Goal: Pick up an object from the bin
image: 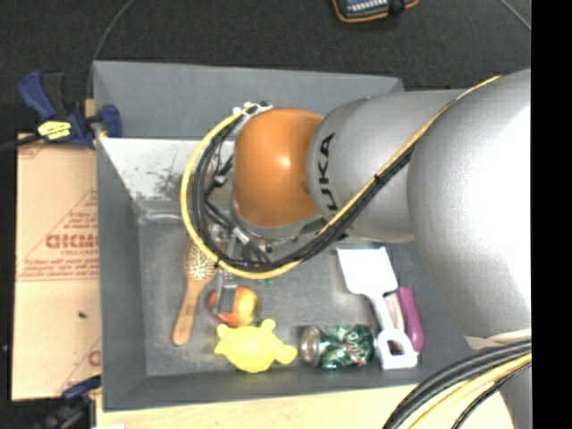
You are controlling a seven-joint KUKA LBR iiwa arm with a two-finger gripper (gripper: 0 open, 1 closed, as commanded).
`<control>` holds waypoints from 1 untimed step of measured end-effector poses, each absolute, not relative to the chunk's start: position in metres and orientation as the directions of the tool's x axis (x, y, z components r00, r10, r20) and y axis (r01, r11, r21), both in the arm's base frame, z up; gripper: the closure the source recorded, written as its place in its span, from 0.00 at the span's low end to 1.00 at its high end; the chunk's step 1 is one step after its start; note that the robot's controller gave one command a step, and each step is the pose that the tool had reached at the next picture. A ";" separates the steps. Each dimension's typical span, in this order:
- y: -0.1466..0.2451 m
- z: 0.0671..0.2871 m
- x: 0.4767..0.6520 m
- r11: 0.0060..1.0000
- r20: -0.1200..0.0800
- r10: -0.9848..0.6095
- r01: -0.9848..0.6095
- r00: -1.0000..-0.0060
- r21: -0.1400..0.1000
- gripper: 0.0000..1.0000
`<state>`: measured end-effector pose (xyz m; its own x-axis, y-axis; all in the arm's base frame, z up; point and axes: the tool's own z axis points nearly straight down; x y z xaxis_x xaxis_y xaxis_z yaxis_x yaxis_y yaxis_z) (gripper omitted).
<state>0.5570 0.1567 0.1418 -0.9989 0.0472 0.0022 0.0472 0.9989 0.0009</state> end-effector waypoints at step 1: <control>0.166 0.129 0.558 0.999 -0.016 0.035 0.035 -0.999 0.008 0.00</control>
Offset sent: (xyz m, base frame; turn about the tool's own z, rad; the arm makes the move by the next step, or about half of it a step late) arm 0.0681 -0.0045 -0.0293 -0.0058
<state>0.5584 0.1661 0.1294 -0.9992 0.0355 -0.0164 0.0354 0.9993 0.0080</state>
